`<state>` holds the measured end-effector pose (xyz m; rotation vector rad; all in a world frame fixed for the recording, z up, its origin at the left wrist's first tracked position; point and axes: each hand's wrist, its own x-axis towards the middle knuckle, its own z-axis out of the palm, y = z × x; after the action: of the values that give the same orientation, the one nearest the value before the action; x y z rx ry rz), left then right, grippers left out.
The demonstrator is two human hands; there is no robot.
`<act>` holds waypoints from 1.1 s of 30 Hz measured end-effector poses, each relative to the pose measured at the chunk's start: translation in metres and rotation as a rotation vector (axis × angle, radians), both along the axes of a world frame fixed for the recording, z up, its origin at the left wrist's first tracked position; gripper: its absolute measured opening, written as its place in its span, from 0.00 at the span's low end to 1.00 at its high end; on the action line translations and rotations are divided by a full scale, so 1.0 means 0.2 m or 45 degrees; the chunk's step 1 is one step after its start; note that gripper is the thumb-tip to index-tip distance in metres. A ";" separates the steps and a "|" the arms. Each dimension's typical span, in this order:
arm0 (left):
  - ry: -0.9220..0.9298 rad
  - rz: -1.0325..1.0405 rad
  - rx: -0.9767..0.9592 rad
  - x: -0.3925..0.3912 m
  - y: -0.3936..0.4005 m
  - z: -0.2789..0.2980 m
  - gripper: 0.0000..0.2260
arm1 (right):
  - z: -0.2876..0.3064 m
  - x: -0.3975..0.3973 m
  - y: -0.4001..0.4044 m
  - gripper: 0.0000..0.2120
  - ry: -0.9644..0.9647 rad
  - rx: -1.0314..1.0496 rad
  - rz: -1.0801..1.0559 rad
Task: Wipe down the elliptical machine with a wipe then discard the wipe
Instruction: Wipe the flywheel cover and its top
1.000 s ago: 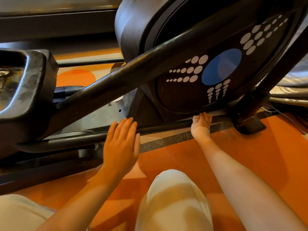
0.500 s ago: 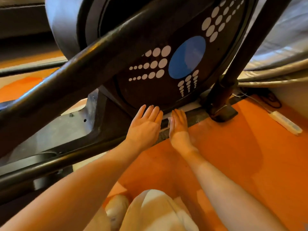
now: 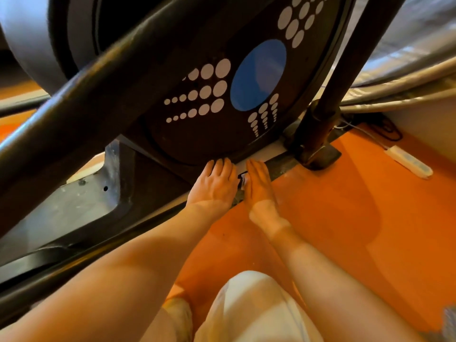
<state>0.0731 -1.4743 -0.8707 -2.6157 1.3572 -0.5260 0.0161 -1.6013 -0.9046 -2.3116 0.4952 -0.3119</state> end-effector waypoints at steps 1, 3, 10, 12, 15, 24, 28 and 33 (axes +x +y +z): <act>0.002 0.000 -0.020 0.00 0.00 -0.01 0.19 | 0.00 0.00 0.00 0.22 0.026 -0.036 0.009; 0.005 0.012 -0.059 0.01 -0.01 -0.03 0.19 | -0.01 0.01 -0.03 0.23 0.091 -0.054 0.007; -0.040 -0.008 -0.200 0.04 -0.03 -0.08 0.19 | -0.01 0.10 -0.26 0.22 0.191 0.147 -0.147; -0.025 -0.019 -0.212 0.04 -0.03 -0.08 0.19 | 0.01 0.13 -0.28 0.23 0.237 0.139 -0.179; -0.023 -0.017 -0.237 0.05 -0.04 -0.09 0.18 | 0.04 0.16 -0.27 0.23 0.326 0.131 -0.224; 0.018 0.034 -0.236 0.05 -0.05 -0.10 0.19 | 0.04 0.16 -0.27 0.22 0.334 -0.015 -0.138; 0.094 0.055 -0.216 0.04 -0.05 -0.08 0.20 | 0.04 0.23 -0.41 0.20 0.402 -0.088 -0.255; 0.143 0.083 -0.132 0.04 -0.04 -0.07 0.23 | 0.03 0.24 -0.46 0.21 0.398 0.057 -0.278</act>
<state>0.0802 -1.4829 -0.8838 -2.8018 1.3031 -0.4580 0.0650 -1.6925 -0.8983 -2.2748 0.9041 -0.0395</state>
